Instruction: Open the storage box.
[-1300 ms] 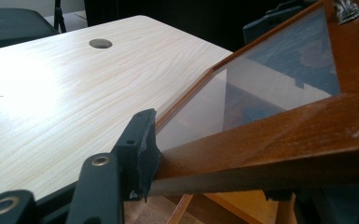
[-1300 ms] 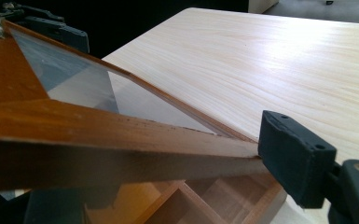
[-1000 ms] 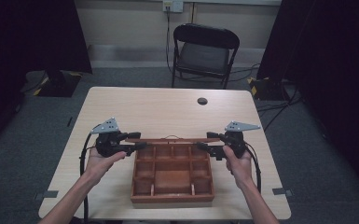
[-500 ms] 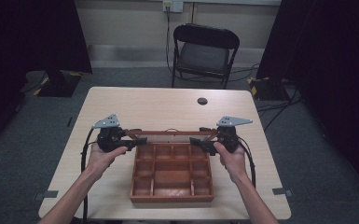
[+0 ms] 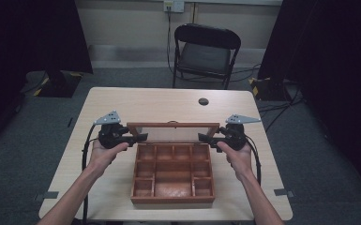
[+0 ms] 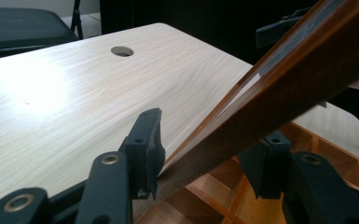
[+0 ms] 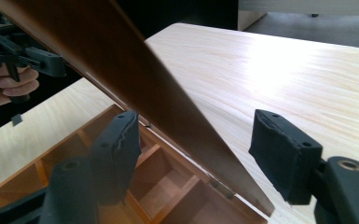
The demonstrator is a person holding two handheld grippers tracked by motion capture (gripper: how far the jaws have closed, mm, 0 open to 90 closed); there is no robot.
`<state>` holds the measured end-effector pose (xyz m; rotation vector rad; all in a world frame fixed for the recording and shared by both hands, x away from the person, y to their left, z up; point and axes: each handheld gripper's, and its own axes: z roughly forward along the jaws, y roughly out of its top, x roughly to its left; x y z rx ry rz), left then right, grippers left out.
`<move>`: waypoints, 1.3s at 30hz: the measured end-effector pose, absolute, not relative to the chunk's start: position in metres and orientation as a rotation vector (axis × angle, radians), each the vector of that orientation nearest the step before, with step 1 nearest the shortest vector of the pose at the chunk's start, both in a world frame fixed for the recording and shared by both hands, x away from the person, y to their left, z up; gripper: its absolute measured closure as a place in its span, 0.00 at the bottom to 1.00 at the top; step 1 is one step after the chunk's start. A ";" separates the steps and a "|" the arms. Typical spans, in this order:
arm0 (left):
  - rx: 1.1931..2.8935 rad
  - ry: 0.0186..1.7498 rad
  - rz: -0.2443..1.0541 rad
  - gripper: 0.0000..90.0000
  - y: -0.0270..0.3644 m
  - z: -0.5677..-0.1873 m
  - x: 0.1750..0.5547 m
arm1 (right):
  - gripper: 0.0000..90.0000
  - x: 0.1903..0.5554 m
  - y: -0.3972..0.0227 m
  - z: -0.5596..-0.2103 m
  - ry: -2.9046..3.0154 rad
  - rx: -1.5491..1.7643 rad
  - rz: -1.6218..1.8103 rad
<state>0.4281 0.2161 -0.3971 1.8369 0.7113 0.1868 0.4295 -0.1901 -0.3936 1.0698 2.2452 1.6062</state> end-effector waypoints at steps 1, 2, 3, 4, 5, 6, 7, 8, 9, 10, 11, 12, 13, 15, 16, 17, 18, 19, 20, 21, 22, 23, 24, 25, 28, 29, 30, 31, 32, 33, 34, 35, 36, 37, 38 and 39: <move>1.833 0.714 0.182 0.58 0.216 -0.398 0.429 | 0.38 0.430 -0.190 -0.394 2.243 1.075 1.604; 1.835 0.717 0.187 0.58 0.216 -0.399 0.430 | 0.39 0.431 -0.190 -0.395 2.243 1.080 1.600; 1.832 0.724 0.181 0.58 0.216 -0.399 0.431 | 0.40 0.432 -0.190 -0.396 2.243 1.082 1.600; 1.836 0.727 0.182 0.58 0.217 -0.401 0.432 | 0.40 0.433 -0.190 -0.397 2.243 1.083 1.603; 1.833 0.730 0.182 0.58 0.217 -0.402 0.433 | 0.41 0.434 -0.190 -0.398 2.242 1.086 1.602; 1.833 0.735 0.180 0.58 0.217 -0.402 0.433 | 0.41 0.435 -0.190 -0.398 2.243 1.089 1.606; 1.833 0.736 0.178 0.59 0.217 -0.403 0.434 | 0.41 0.436 -0.190 -0.399 2.245 1.092 1.605; 1.826 0.737 0.174 0.59 0.218 -0.404 0.435 | 0.42 0.438 -0.189 -0.401 2.247 1.095 1.603; 1.828 0.738 0.171 0.59 0.218 -0.405 0.436 | 0.43 0.438 -0.189 -0.401 2.249 1.097 1.604; 1.830 0.736 0.176 0.59 0.219 -0.405 0.436 | 0.44 0.439 -0.188 -0.402 2.252 1.096 1.606; 1.827 0.737 0.176 0.59 0.218 -0.405 0.436 | 0.44 0.439 -0.188 -0.402 2.257 1.095 1.601; 1.825 0.739 0.176 0.59 0.218 -0.405 0.436 | 0.44 0.440 -0.187 -0.403 2.256 1.096 1.597; 1.822 0.743 0.179 0.59 0.218 -0.406 0.436 | 0.44 0.441 -0.187 -0.404 2.260 1.095 1.594; 1.825 0.747 0.183 0.59 0.218 -0.407 0.437 | 0.46 0.442 -0.187 -0.406 2.265 1.097 1.598; 1.824 0.748 0.184 0.59 0.218 -0.408 0.437 | 0.47 0.443 -0.187 -0.407 2.264 1.097 1.598; 1.828 0.748 0.192 0.60 0.218 -0.408 0.438 | 0.47 0.443 -0.187 -0.407 2.263 1.095 1.597; 1.826 0.753 0.188 0.60 0.218 -0.409 0.439 | 0.48 0.444 -0.187 -0.407 2.261 1.096 1.596; 1.832 0.753 0.192 0.60 0.218 -0.410 0.439 | 0.48 0.444 -0.187 -0.408 2.259 1.097 1.598; 1.833 0.757 0.193 0.60 0.218 -0.410 0.439 | 0.48 0.444 -0.187 -0.408 2.257 1.099 1.600; 1.839 0.759 0.195 0.60 0.218 -0.412 0.440 | 0.49 0.444 -0.187 -0.408 2.257 1.098 1.605; 1.852 0.760 0.198 0.60 0.218 -0.413 0.440 | 0.49 0.445 -0.187 -0.408 2.259 1.096 1.606; 1.847 0.770 0.191 0.60 0.217 -0.414 0.440 | 0.49 0.445 -0.188 -0.409 2.261 1.096 1.605; 1.853 0.770 0.192 0.60 0.218 -0.416 0.442 | 0.49 0.446 -0.188 -0.409 2.262 1.096 1.604; 1.853 0.772 0.188 0.60 0.217 -0.416 0.442 | 0.49 0.447 -0.188 -0.410 2.262 1.095 1.604; 1.854 0.779 0.195 0.61 0.217 -0.418 0.444 | 0.50 0.448 -0.188 -0.411 2.260 1.100 1.605; 1.854 0.779 0.195 0.61 0.217 -0.418 0.444 | 0.50 0.448 -0.188 -0.411 2.260 1.100 1.605; 1.849 0.783 0.192 0.61 0.217 -0.418 0.444 | 0.50 0.448 -0.188 -0.411 2.255 1.106 1.608; 1.850 0.780 0.193 0.61 0.217 -0.419 0.446 | 0.51 0.450 -0.188 -0.413 2.252 1.110 1.610; 1.850 0.785 0.193 0.61 0.217 -0.419 0.446 | 0.51 0.450 -0.188 -0.413 2.251 1.112 1.612; 1.849 0.786 0.195 0.61 0.217 -0.419 0.447 | 0.51 0.451 -0.188 -0.414 2.248 1.114 1.611; 1.846 0.786 0.195 0.61 0.217 -0.419 0.447 | 0.51 0.451 -0.188 -0.414 2.245 1.116 1.611; 1.846 0.786 0.195 0.62 0.217 -0.419 0.447 | 0.51 0.452 -0.188 -0.415 2.245 1.118 1.610; 1.837 0.789 0.192 0.62 0.217 -0.421 0.448 | 0.51 0.453 -0.188 -0.415 2.246 1.118 1.612; 1.837 0.790 0.188 0.62 0.217 -0.421 0.448 | 0.51 0.453 -0.188 -0.416 2.247 1.118 1.611; 1.839 0.791 0.189 0.62 0.218 -0.421 0.449 | 0.52 0.453 -0.188 -0.416 2.248 1.119 1.609; 1.843 0.792 0.188 0.62 0.218 -0.422 0.450 | 0.52 0.454 -0.188 -0.417 2.247 1.121 1.607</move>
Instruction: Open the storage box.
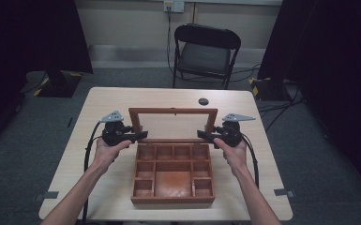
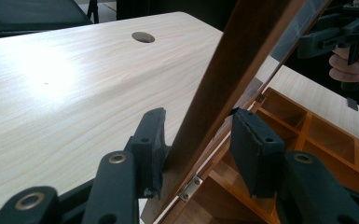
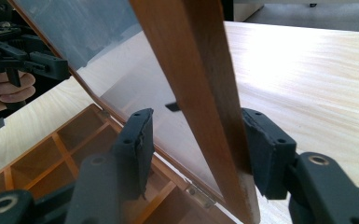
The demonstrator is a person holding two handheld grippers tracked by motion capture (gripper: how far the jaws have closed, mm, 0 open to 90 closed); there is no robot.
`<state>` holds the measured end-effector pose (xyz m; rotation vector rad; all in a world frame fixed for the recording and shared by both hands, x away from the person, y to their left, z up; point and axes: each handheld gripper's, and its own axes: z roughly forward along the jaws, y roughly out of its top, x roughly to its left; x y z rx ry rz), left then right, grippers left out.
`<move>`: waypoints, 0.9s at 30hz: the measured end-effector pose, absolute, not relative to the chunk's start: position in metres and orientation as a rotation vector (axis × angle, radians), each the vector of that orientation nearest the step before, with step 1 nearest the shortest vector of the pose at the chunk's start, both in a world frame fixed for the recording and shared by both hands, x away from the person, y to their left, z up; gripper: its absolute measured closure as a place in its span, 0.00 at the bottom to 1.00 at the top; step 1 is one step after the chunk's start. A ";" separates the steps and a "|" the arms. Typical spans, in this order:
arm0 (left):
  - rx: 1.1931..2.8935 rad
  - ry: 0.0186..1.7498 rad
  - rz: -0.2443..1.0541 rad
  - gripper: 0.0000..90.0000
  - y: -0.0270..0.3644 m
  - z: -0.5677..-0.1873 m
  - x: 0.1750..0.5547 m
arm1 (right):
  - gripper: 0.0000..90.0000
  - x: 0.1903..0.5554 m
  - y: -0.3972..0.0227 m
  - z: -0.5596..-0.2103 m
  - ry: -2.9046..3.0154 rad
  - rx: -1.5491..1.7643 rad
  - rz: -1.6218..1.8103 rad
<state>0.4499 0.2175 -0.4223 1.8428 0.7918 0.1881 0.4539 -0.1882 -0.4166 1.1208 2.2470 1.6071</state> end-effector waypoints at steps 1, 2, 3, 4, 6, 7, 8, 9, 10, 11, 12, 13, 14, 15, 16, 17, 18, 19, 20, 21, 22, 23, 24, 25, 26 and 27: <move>1.843 0.792 0.188 0.62 0.218 -0.422 0.450 | 0.52 0.454 -0.188 -0.417 2.247 1.121 1.607; 1.845 0.795 0.187 0.62 0.217 -0.423 0.450 | 0.52 0.455 -0.188 -0.417 2.249 1.121 1.608; 1.848 0.794 0.187 0.62 0.217 -0.424 0.451 | 0.52 0.456 -0.188 -0.418 2.248 1.127 1.609; 1.846 0.794 0.190 0.62 0.217 -0.424 0.451 | 0.52 0.456 -0.188 -0.419 2.247 1.126 1.611; 1.843 0.791 0.195 0.62 0.217 -0.425 0.451 | 0.51 0.457 -0.188 -0.420 2.250 1.130 1.611; 1.836 0.795 0.194 0.62 0.217 -0.425 0.451 | 0.51 0.457 -0.187 -0.420 2.250 1.135 1.612; 1.834 0.794 0.199 0.62 0.217 -0.426 0.451 | 0.50 0.457 -0.187 -0.420 2.252 1.135 1.608; 1.834 0.794 0.199 0.62 0.217 -0.426 0.451 | 0.50 0.457 -0.186 -0.421 2.253 1.134 1.606; 1.835 0.794 0.203 0.62 0.217 -0.426 0.451 | 0.50 0.457 -0.186 -0.421 2.253 1.134 1.606; 1.833 0.796 0.199 0.62 0.217 -0.426 0.451 | 0.50 0.459 -0.186 -0.422 2.256 1.136 1.608; 1.833 0.797 0.199 0.63 0.217 -0.427 0.451 | 0.50 0.459 -0.185 -0.422 2.255 1.139 1.609; 1.836 0.796 0.198 0.63 0.217 -0.427 0.452 | 0.50 0.459 -0.185 -0.423 2.255 1.140 1.610; 1.853 0.801 0.195 0.63 0.217 -0.430 0.454 | 0.50 0.460 -0.184 -0.423 2.253 1.141 1.606; 1.853 0.801 0.195 0.63 0.217 -0.430 0.454 | 0.50 0.460 -0.184 -0.423 2.253 1.141 1.606; 1.862 0.806 0.198 0.63 0.216 -0.431 0.454 | 0.50 0.461 -0.184 -0.424 2.251 1.141 1.600; 1.862 0.805 0.199 0.64 0.217 -0.433 0.455 | 0.50 0.461 -0.184 -0.424 2.248 1.144 1.597; 1.856 0.812 0.194 0.64 0.217 -0.434 0.455 | 0.50 0.462 -0.183 -0.425 2.244 1.148 1.597; 1.852 0.813 0.194 0.64 0.217 -0.435 0.456 | 0.50 0.463 -0.183 -0.425 2.244 1.145 1.595; 1.851 0.816 0.194 0.64 0.217 -0.435 0.456 | 0.50 0.464 -0.183 -0.426 2.247 1.149 1.594; 1.852 0.819 0.194 0.64 0.217 -0.435 0.457 | 0.50 0.465 -0.182 -0.426 2.246 1.151 1.595; 1.851 0.819 0.192 0.64 0.217 -0.435 0.458 | 0.50 0.466 -0.182 -0.427 2.249 1.149 1.593; 1.850 0.822 0.195 0.64 0.217 -0.435 0.458 | 0.50 0.466 -0.182 -0.427 2.249 1.149 1.590; 1.849 0.823 0.191 0.64 0.217 -0.435 0.459 | 0.50 0.467 -0.182 -0.427 2.248 1.152 1.592; 1.846 0.826 0.188 0.65 0.217 -0.436 0.459 | 0.50 0.467 -0.182 -0.428 2.248 1.153 1.590; 1.845 0.829 0.190 0.65 0.217 -0.436 0.460 | 0.50 0.467 -0.182 -0.428 2.248 1.153 1.587; 1.845 0.829 0.190 0.65 0.217 -0.436 0.460 | 0.50 0.468 -0.182 -0.429 2.245 1.157 1.587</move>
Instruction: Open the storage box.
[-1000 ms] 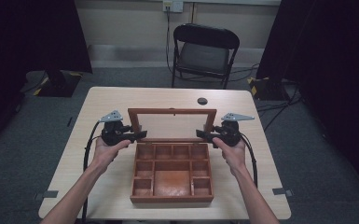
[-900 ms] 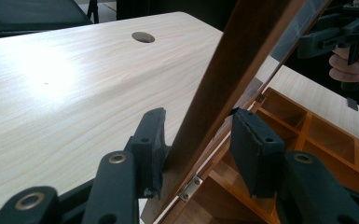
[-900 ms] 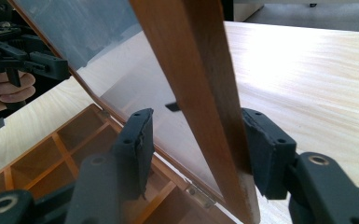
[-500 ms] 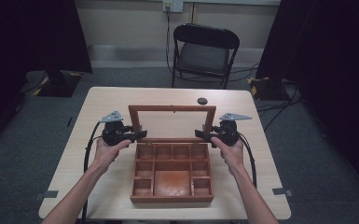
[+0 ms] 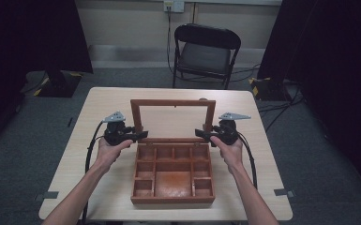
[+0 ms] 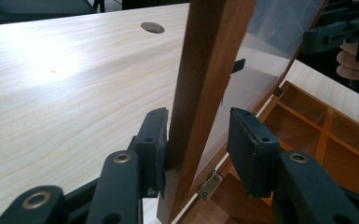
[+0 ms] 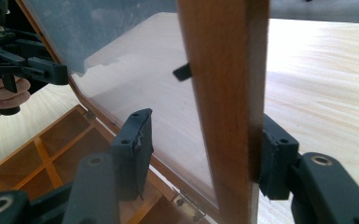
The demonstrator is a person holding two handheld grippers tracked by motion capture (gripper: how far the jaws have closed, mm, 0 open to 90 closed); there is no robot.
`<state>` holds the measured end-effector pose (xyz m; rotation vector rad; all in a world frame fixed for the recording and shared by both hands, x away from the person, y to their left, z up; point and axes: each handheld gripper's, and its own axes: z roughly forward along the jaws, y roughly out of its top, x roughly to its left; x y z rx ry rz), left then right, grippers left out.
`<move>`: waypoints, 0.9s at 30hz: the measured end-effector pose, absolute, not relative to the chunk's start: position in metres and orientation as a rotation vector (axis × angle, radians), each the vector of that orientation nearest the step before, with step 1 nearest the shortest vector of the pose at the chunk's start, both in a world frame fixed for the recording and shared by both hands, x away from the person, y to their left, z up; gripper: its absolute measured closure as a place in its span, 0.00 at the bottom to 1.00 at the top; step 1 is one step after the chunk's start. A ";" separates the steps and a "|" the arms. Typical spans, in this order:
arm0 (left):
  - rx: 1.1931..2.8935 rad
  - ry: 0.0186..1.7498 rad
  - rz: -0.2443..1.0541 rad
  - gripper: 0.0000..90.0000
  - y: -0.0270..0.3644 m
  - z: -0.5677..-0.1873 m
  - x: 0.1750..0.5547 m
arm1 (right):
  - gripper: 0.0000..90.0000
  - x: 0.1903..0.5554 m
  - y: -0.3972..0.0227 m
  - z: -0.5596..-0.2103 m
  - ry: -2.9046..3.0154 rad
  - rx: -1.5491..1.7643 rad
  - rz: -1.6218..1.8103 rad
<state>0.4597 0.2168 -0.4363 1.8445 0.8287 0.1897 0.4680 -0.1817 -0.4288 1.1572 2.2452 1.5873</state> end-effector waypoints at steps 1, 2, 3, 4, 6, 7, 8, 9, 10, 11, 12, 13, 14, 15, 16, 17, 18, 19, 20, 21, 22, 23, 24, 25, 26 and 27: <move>1.843 0.831 0.187 0.65 0.217 -0.437 0.460 | 0.50 0.468 -0.182 -0.429 2.244 1.159 1.589; 1.841 0.833 0.187 0.65 0.217 -0.437 0.461 | 0.49 0.469 -0.182 -0.430 2.243 1.163 1.593; 1.842 0.829 0.187 0.65 0.218 -0.438 0.461 | 0.48 0.469 -0.181 -0.430 2.242 1.165 1.593; 1.841 0.832 0.183 0.65 0.218 -0.438 0.461 | 0.48 0.469 -0.181 -0.430 2.244 1.161 1.586; 1.845 0.837 0.180 0.65 0.218 -0.439 0.461 | 0.48 0.469 -0.180 -0.430 2.249 1.153 1.579; 1.849 0.839 0.180 0.65 0.218 -0.440 0.461 | 0.48 0.469 -0.181 -0.431 2.249 1.159 1.582; 1.859 0.841 0.179 0.66 0.218 -0.442 0.461 | 0.48 0.469 -0.181 -0.431 2.248 1.160 1.580; 1.863 0.843 0.178 0.66 0.218 -0.444 0.461 | 0.48 0.469 -0.181 -0.432 2.248 1.161 1.584; 1.873 0.845 0.175 0.66 0.218 -0.445 0.461 | 0.48 0.469 -0.181 -0.433 2.248 1.159 1.581; 1.873 0.851 0.178 0.67 0.217 -0.447 0.461 | 0.47 0.469 -0.181 -0.433 2.248 1.164 1.579; 1.872 0.849 0.180 0.67 0.218 -0.447 0.461 | 0.47 0.469 -0.181 -0.434 2.250 1.165 1.576; 1.867 0.855 0.179 0.68 0.219 -0.448 0.461 | 0.47 0.469 -0.181 -0.435 2.250 1.168 1.571; 1.865 0.860 0.176 0.68 0.219 -0.448 0.461 | 0.48 0.469 -0.182 -0.436 2.249 1.168 1.567; 1.868 0.861 0.180 0.68 0.219 -0.449 0.462 | 0.48 0.470 -0.182 -0.438 2.246 1.172 1.570; 1.869 0.860 0.183 0.69 0.219 -0.449 0.462 | 0.49 0.470 -0.183 -0.439 2.242 1.175 1.575; 1.865 0.865 0.177 0.69 0.219 -0.449 0.463 | 0.49 0.470 -0.183 -0.439 2.240 1.177 1.575; 1.864 0.869 0.178 0.69 0.219 -0.450 0.464 | 0.50 0.471 -0.183 -0.440 2.237 1.185 1.576; 1.863 0.871 0.177 0.69 0.219 -0.451 0.464 | 0.50 0.472 -0.183 -0.441 2.234 1.184 1.574; 1.863 0.871 0.177 0.69 0.219 -0.451 0.464 | 0.50 0.472 -0.183 -0.441 2.234 1.184 1.574; 1.862 0.876 0.177 0.69 0.219 -0.451 0.465 | 0.50 0.472 -0.183 -0.441 2.233 1.188 1.571; 1.859 0.880 0.171 0.70 0.219 -0.452 0.466 | 0.50 0.473 -0.182 -0.442 2.227 1.192 1.566; 1.862 0.881 0.173 0.70 0.220 -0.452 0.466 | 0.50 0.474 -0.182 -0.442 2.230 1.192 1.564; 1.863 0.882 0.172 0.70 0.220 -0.453 0.467 | 0.50 0.475 -0.182 -0.443 2.228 1.197 1.564; 1.856 0.886 0.168 0.70 0.219 -0.453 0.468 | 0.51 0.475 -0.182 -0.443 2.225 1.198 1.566; 1.853 0.889 0.169 0.69 0.219 -0.454 0.468 | 0.52 0.476 -0.183 -0.444 2.221 1.201 1.562; 1.851 0.893 0.165 0.69 0.219 -0.454 0.469 | 0.52 0.477 -0.183 -0.444 2.219 1.204 1.566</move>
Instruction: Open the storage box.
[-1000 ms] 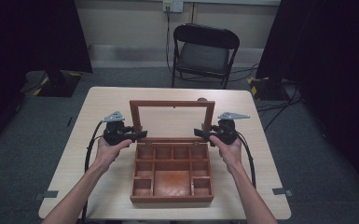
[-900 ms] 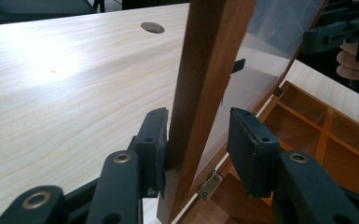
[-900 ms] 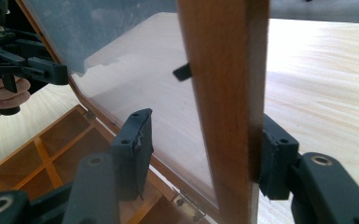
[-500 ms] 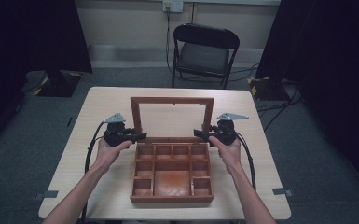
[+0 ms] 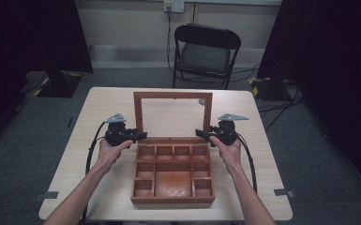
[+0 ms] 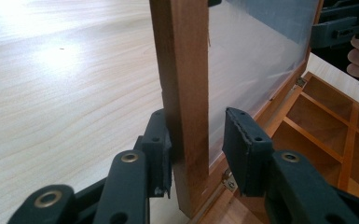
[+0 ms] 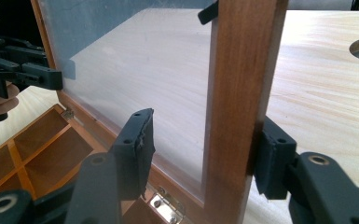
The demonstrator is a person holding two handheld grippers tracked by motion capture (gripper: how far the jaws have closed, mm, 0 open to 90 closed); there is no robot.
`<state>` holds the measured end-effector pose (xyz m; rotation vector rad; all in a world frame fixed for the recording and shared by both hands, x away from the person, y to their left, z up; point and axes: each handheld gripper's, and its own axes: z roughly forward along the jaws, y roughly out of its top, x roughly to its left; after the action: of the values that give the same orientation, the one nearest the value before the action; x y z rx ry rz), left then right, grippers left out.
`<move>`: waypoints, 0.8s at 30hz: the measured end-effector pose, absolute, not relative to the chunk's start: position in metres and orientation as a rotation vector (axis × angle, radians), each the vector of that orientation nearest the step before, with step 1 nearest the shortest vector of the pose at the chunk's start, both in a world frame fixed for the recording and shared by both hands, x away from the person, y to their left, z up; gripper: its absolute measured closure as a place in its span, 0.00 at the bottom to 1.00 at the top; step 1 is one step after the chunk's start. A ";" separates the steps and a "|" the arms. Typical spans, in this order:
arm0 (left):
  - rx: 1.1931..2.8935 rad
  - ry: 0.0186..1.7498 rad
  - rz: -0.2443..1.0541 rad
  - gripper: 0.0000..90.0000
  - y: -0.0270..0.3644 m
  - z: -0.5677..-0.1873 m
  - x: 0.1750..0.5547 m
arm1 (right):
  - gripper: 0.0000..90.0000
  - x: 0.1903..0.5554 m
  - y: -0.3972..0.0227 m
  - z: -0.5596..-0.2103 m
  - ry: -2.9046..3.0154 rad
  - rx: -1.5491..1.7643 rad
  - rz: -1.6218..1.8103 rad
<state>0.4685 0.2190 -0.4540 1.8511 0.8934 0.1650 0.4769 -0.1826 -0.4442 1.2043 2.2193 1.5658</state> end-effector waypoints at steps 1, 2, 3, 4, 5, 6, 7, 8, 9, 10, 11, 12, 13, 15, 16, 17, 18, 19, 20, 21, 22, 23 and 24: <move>1.854 0.893 0.165 0.69 0.219 -0.454 0.469 | 0.51 0.477 -0.182 -0.445 2.216 1.211 1.566; 1.855 0.896 0.164 0.69 0.219 -0.454 0.470 | 0.51 0.478 -0.182 -0.445 2.213 1.211 1.567; 1.853 0.895 0.159 0.69 0.219 -0.455 0.470 | 0.51 0.478 -0.182 -0.446 2.210 1.212 1.569; 1.860 0.895 0.160 0.69 0.220 -0.455 0.471 | 0.51 0.478 -0.182 -0.446 2.207 1.214 1.570; 1.857 0.900 0.157 0.69 0.219 -0.455 0.471 | 0.51 0.479 -0.182 -0.446 2.205 1.217 1.571; 1.860 0.901 0.154 0.69 0.219 -0.455 0.472 | 0.51 0.479 -0.181 -0.447 2.204 1.222 1.571; 1.862 0.899 0.152 0.69 0.219 -0.455 0.473 | 0.50 0.480 -0.181 -0.447 2.206 1.222 1.567; 1.859 0.902 0.149 0.68 0.219 -0.456 0.473 | 0.50 0.480 -0.181 -0.447 2.207 1.226 1.566; 1.859 0.903 0.142 0.68 0.219 -0.456 0.474 | 0.49 0.481 -0.181 -0.448 2.207 1.228 1.568; 1.856 0.907 0.138 0.67 0.219 -0.456 0.474 | 0.49 0.481 -0.180 -0.448 2.206 1.227 1.569; 1.861 0.906 0.136 0.67 0.219 -0.456 0.475 | 0.49 0.482 -0.180 -0.449 2.205 1.232 1.568; 1.862 0.911 0.136 0.67 0.219 -0.456 0.475 | 0.48 0.482 -0.180 -0.449 2.204 1.236 1.570; 1.863 0.910 0.134 0.67 0.219 -0.457 0.476 | 0.48 0.483 -0.180 -0.450 2.204 1.242 1.567; 1.855 0.915 0.120 0.66 0.219 -0.458 0.477 | 0.48 0.484 -0.179 -0.451 2.203 1.245 1.569; 1.857 0.915 0.117 0.65 0.219 -0.458 0.478 | 0.47 0.484 -0.179 -0.451 2.202 1.250 1.569; 1.859 0.915 0.117 0.65 0.219 -0.459 0.478 | 0.47 0.485 -0.179 -0.452 2.202 1.249 1.569; 1.853 0.921 0.113 0.65 0.219 -0.459 0.479 | 0.46 0.486 -0.178 -0.452 2.202 1.253 1.567; 1.856 0.924 0.116 0.64 0.219 -0.460 0.479 | 0.46 0.486 -0.178 -0.453 2.204 1.256 1.566; 1.857 0.927 0.114 0.63 0.219 -0.460 0.480 | 0.45 0.487 -0.177 -0.453 2.205 1.259 1.566; 1.859 0.929 0.111 0.63 0.219 -0.461 0.481 | 0.45 0.487 -0.177 -0.454 2.208 1.262 1.561; 1.857 0.928 0.107 0.62 0.220 -0.462 0.481 | 0.44 0.489 -0.176 -0.456 2.209 1.268 1.555; 1.847 0.936 0.104 0.61 0.220 -0.462 0.481 | 0.43 0.489 -0.176 -0.456 2.209 1.272 1.555; 1.849 0.939 0.102 0.61 0.220 -0.463 0.482 | 0.43 0.489 -0.175 -0.457 2.209 1.278 1.554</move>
<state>0.4817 0.2197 -0.4627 1.8487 0.9386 0.1023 0.4895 -0.1753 -0.4572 1.2784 2.2092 1.5539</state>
